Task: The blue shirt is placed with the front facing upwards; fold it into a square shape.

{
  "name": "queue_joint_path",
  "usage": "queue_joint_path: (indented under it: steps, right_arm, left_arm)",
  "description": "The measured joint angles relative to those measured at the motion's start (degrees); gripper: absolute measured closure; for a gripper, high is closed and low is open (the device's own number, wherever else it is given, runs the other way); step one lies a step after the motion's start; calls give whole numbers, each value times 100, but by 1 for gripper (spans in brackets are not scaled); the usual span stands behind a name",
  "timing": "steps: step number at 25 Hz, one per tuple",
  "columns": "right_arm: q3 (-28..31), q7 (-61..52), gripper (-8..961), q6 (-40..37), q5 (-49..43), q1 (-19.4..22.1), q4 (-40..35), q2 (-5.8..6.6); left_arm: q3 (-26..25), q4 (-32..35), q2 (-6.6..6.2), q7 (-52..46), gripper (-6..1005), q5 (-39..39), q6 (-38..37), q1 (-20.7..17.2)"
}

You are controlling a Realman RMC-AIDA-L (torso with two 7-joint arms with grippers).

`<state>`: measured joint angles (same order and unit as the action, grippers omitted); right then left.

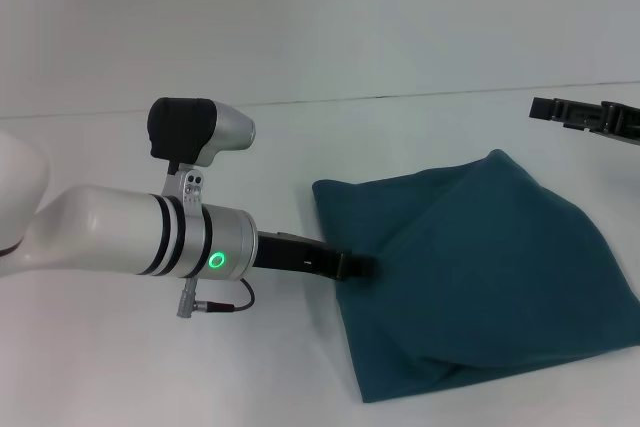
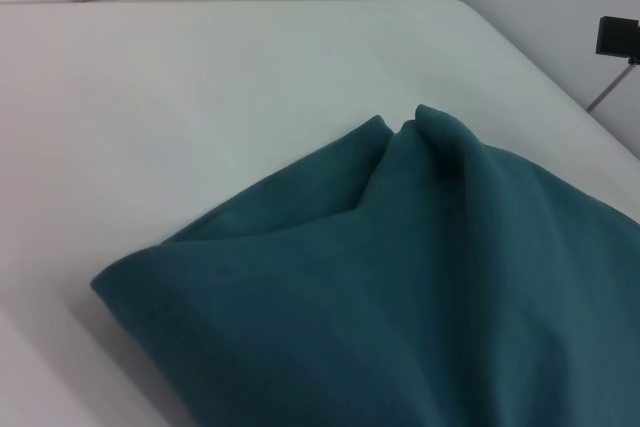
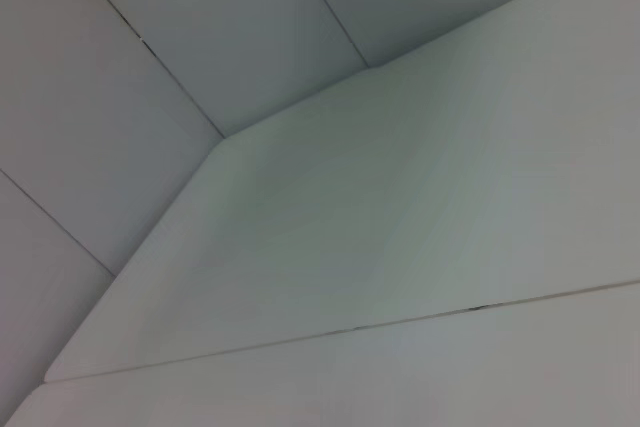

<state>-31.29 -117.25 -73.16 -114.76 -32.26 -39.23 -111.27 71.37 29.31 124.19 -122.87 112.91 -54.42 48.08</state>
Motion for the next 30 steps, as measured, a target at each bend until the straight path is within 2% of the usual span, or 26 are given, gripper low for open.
queue_joint_path:
  steps: [7, 12, 22, 26, 30]
  right_arm:
    - [5, 1, 53, 0, 5, -2, 14, 0]
    - [9, 41, 53, 5, 13, -5, 30, -10]
    - [69, 60, 54, 4, 16, 34, 43, -18]
    - [73, 62, 54, -16, 16, 39, 52, -34]
    - [73, 62, 53, 2, 16, 42, 52, -45]
  left_arm:
    - [-1, 5, 0, 0, 693, 3, 24, 0]
    - [-33, 5, -5, 8, 923, 3, 29, -1]
    - [-68, 121, -46, 13, 934, 119, -77, -69]
    - [-84, 299, -94, 9, 933, 140, -215, -208]
    - [-397, 549, -142, 27, 931, 285, -458, -372]
